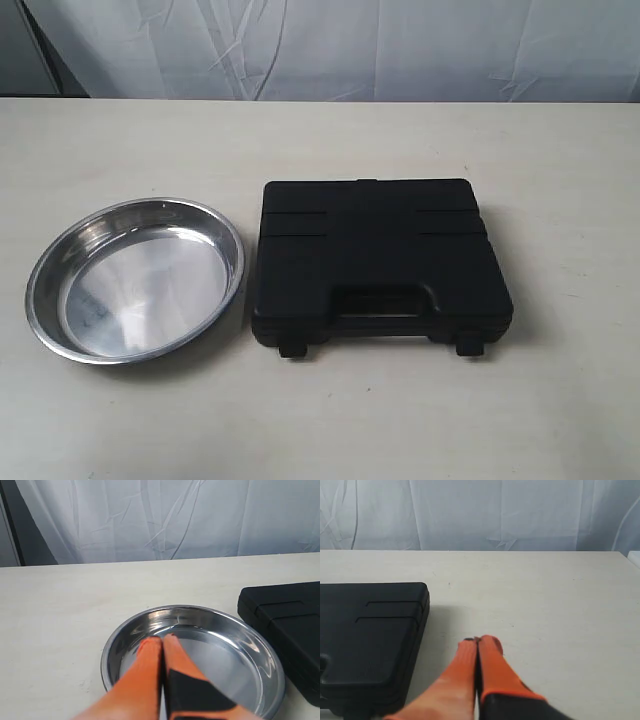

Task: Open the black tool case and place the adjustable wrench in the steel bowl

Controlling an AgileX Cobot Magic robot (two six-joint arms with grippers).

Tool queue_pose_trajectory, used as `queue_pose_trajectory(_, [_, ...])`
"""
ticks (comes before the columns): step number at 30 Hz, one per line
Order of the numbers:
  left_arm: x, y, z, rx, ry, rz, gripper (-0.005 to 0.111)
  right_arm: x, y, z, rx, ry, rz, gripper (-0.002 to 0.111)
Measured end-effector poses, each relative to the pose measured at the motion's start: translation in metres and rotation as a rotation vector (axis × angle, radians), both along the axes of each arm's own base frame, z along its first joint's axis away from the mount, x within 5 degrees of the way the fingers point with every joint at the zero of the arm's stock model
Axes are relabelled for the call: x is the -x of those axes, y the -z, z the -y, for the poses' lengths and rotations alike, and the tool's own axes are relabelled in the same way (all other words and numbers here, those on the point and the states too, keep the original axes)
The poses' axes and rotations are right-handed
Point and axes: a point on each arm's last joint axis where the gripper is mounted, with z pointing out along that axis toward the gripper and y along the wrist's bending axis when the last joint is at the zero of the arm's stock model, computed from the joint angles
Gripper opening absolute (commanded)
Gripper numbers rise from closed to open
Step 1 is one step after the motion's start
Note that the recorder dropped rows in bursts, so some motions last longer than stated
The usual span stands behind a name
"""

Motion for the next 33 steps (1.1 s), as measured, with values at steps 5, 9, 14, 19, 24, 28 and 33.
queue_pose_trajectory(5, [0.000, 0.000, 0.000, 0.000, 0.000, 0.000, 0.000, 0.000, 0.000, 0.000, 0.000, 0.000, 0.000, -0.001])
queue_pose_trajectory(9, [0.000, 0.000, 0.000, 0.000, 0.000, 0.000, 0.000, 0.000, 0.000, 0.000, 0.000, 0.000, 0.000, -0.001])
queue_pose_trajectory(14, [0.000, 0.000, 0.000, 0.000, 0.000, 0.000, 0.000, 0.000, 0.000, 0.000, -0.002, 0.000, 0.000, -0.001])
queue_pose_trajectory(19, [0.000, 0.000, 0.000, 0.000, 0.000, 0.000, 0.000, -0.001, -0.005, 0.000, -0.011, 0.002, 0.056, -0.001])
queue_pose_trajectory(24, [0.000, 0.000, 0.000, 0.000, 0.000, 0.000, 0.000, -0.002, -0.024, 0.000, -0.174, 0.022, 0.264, -0.001])
queue_pose_trajectory(28, [0.000, 0.000, 0.000, 0.000, 0.000, 0.000, 0.000, -0.001, -0.036, 0.006, -0.564, 0.081, 0.392, -0.001])
queue_pose_trajectory(33, [0.000, 0.000, 0.000, 0.000, 0.000, 0.000, 0.000, -0.001, -0.035, 0.007, -0.841, 0.111, 0.379, -0.001])
